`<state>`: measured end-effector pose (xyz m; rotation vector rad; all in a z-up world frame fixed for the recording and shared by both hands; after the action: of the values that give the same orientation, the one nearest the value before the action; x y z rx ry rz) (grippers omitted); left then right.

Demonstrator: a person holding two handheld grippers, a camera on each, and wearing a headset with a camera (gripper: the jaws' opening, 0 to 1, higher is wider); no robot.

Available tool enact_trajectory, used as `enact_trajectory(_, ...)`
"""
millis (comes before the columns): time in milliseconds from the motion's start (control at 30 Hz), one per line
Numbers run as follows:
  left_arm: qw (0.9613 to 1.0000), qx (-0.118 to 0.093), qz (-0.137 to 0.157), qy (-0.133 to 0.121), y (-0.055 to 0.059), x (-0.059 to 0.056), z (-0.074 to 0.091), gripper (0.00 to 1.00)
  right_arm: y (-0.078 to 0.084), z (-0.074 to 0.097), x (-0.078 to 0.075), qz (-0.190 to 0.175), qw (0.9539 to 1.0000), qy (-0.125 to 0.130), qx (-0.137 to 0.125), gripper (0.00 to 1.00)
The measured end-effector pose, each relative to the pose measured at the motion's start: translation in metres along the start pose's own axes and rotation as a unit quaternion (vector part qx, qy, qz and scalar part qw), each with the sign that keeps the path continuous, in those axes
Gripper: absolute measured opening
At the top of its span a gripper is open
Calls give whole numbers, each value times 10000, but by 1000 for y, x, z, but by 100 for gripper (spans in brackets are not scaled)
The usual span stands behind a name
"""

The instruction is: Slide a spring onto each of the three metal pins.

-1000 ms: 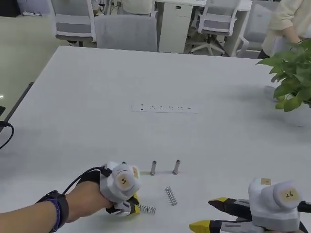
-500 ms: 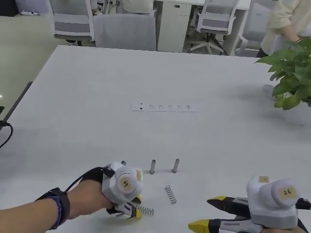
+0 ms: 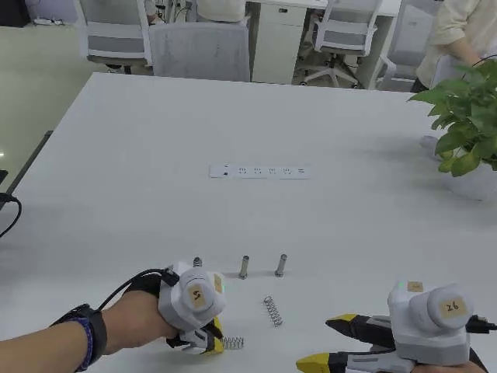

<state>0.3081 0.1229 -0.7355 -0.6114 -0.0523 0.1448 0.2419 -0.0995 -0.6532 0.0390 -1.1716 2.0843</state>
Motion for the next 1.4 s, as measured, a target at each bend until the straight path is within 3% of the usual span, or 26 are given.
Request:
enact_trajectory(433,9975,-352,547,-282,7,0,20,1,-5,-11,4,99,9998,-180,39,58)
enact_trajectory(967,9879,-838,1114,-684,18,-4,54,1,-18,-32,9,218,9986,-480,65,56)
enact_trajectory(1400,9803,-1137,1285,-980,20,-10,78,1,-32,-53,16,284,9970,-725,36,54)
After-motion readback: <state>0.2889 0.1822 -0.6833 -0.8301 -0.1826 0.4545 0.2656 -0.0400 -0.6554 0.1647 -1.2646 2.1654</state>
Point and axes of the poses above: the centre of the closed fingertips' face, and the gripper's own axes: z roughly backward along the fingers, x roughly to its left, y roughly out of its underside, the point moved 9 cm from there along z, roughly backward along the fingers, and after that the axes turned 3 degrees about -y, right-handed, at the moved point
